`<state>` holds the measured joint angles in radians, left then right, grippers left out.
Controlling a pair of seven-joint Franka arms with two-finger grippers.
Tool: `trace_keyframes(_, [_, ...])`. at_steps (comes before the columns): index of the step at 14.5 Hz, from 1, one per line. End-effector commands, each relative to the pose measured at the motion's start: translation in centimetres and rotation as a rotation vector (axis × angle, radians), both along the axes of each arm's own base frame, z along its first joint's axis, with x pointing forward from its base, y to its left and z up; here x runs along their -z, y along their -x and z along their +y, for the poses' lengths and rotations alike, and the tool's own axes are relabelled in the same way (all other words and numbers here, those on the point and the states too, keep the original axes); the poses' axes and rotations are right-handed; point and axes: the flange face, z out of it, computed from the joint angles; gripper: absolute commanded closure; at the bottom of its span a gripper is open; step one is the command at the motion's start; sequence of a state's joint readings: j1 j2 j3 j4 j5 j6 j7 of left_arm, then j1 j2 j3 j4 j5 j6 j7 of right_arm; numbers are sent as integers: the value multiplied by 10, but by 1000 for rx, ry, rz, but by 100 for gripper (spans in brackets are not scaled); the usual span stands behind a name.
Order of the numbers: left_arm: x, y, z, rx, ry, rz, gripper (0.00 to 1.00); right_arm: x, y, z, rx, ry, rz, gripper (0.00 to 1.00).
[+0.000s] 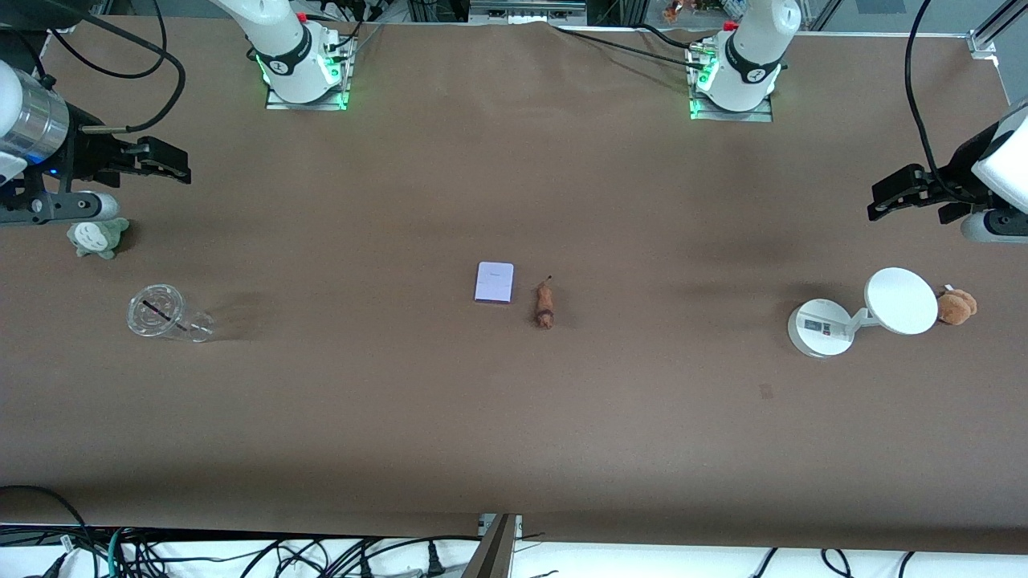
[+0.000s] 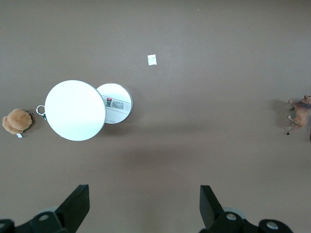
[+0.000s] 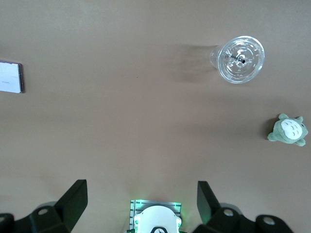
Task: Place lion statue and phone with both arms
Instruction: 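Swing the right gripper toward the phone while the left gripper starts moving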
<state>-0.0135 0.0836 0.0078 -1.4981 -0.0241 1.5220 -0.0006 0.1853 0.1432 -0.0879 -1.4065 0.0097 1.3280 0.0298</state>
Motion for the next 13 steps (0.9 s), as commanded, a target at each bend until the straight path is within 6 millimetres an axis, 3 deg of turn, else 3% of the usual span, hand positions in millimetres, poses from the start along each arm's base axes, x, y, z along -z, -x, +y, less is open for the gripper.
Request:
trace_keyframes(1, [-6,-4,-2,17,-14,-9,0,23,-17,1,-2,19,15,0])
trace_keyframes(7, [-3,-9,-12,33,-16,-8,0,84,-49,17,-11,34,32,0])
trace_keyframes(11, [-4,-9,-11,32,-14,-11,0,149,-73,81,-9,58,-2,0])
trace_keyframes(13, [5,-14,-11,29,-13,1,0,182,-82,109,-12,66,-24,0])
